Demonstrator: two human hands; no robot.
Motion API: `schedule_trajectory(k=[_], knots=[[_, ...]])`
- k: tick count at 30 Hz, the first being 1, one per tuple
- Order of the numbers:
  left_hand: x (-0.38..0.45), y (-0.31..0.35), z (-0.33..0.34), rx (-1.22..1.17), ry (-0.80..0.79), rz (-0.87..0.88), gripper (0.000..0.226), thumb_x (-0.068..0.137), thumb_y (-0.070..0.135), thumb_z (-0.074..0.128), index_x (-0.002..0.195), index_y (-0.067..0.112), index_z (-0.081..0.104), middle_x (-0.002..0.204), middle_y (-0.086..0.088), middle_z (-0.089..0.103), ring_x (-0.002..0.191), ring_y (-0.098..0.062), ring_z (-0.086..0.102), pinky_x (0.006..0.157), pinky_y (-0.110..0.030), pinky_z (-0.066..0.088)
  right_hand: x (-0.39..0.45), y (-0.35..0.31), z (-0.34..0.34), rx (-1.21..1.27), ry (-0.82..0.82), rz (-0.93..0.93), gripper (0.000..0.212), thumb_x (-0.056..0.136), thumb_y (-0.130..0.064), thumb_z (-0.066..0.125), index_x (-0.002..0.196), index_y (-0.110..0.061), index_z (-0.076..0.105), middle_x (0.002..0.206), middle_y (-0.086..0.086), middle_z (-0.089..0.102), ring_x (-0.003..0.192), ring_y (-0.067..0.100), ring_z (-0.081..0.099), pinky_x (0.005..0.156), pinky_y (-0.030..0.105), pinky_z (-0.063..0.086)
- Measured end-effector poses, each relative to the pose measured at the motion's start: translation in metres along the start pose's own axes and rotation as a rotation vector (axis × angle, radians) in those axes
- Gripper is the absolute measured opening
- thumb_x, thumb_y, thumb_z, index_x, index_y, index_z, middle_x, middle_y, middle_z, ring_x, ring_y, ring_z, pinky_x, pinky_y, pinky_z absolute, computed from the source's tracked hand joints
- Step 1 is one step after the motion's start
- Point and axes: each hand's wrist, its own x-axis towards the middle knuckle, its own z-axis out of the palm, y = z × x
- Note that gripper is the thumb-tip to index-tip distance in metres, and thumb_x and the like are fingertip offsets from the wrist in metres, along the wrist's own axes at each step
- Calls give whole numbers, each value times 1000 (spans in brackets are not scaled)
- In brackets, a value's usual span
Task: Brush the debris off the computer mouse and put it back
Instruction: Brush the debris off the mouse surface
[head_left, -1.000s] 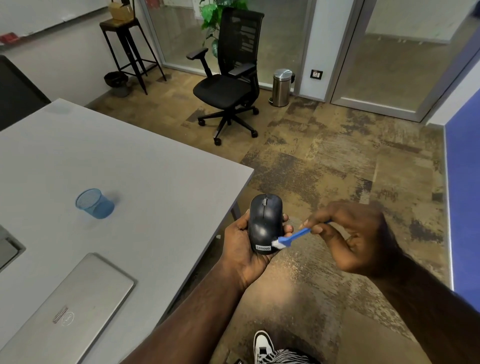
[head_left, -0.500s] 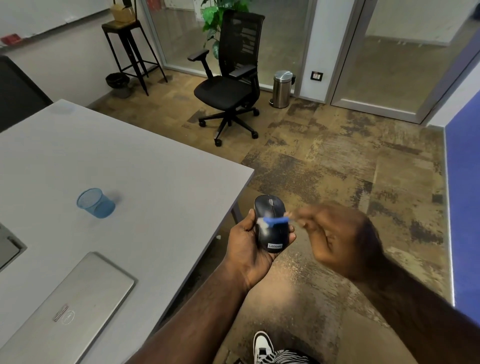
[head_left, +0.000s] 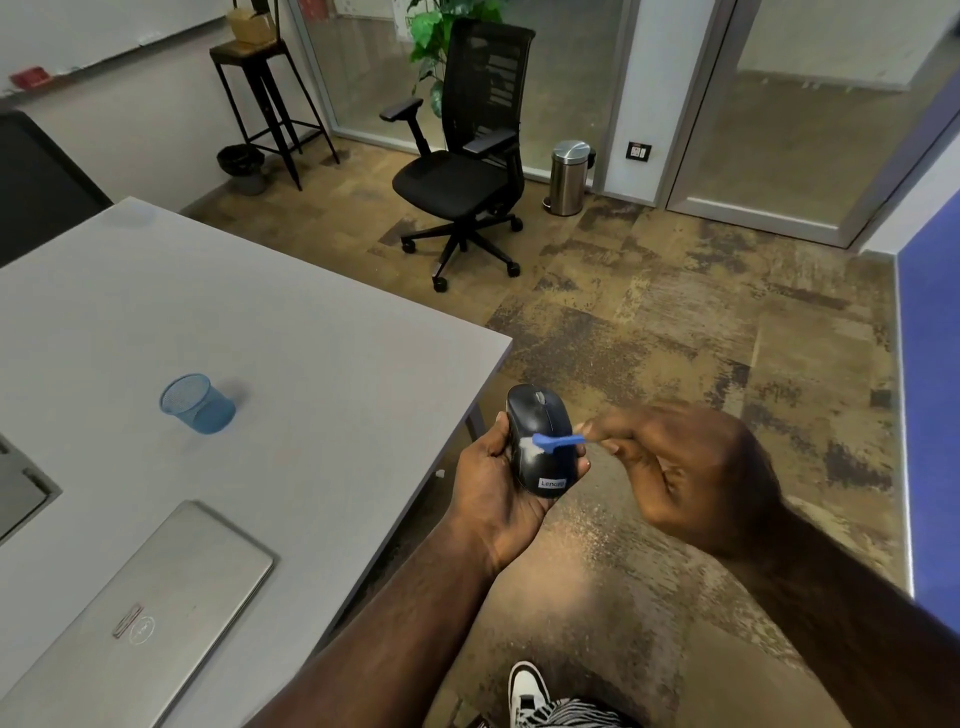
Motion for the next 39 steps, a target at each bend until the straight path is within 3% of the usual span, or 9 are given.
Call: schedule_trajectory(k=[4,7,10,14,20,24,26,35,39], knots=[[-1,-2,-2,-104,-23,-36,49,100,39,41,111,-1,67,99,-22,72,80,-34,73,66,-43,60,-4,-8,5,12,-84,-87,14,81,-2,67,90,-6,77,77,4,75,62,22,68,51,33,52],[1,-1,-2,-87,-19,-2,49,100,39,38,121,1,62,109,-21,69,90,-32,69,79,-46,59,-5,-1,1,-34,16,-60,15,82,-2,64,88,-6,77,74,3,73,59,19,65,49,32,51],[1,2,-1,-115,-11,8,50,100,38,38,117,-1,65,107,-23,68,87,-34,69,75,-46,58,-9,2,1,-75,96,-53,23,78,3,69,96,-11,73,73,4,73,57,19,64,47,34,50],[2,3,-2,-99,-5,-3,53,99,40,40,127,-2,56,100,-26,65,85,-35,64,73,-44,60,-17,-5,12,-29,-12,-177,20,82,1,66,96,-12,73,74,5,73,57,25,65,49,35,49],[2,4,-3,-93,-47,-9,55,101,40,37,115,-3,66,105,-28,68,84,-37,68,77,-46,58,-11,15,-1,-96,179,17,25,87,1,62,106,-15,66,85,6,77,62,22,69,46,36,52],[1,4,-2,-71,-36,11,52,100,38,39,126,-1,60,120,-25,62,93,-34,67,73,-46,60,-15,5,4,15,83,-110,33,81,5,66,104,-18,64,93,3,79,74,19,74,54,36,56],[0,2,-2,-52,-37,-1,52,100,39,38,128,-1,58,111,-24,66,87,-32,70,70,-43,60,-15,5,5,27,43,-133,30,79,6,68,102,-15,69,91,3,78,74,19,74,55,35,55],[3,0,-6,55,-46,16,52,99,41,39,120,0,64,105,-22,71,86,-33,70,80,-44,58,-5,6,5,-14,14,-72,21,81,3,68,98,-6,76,86,3,78,69,16,70,56,31,55],[3,-1,-8,134,-59,-1,56,98,42,40,123,-3,61,103,-25,68,86,-35,67,74,-42,59,6,15,1,-116,113,91,21,89,-5,60,103,-6,75,91,4,78,70,16,71,54,33,58]])
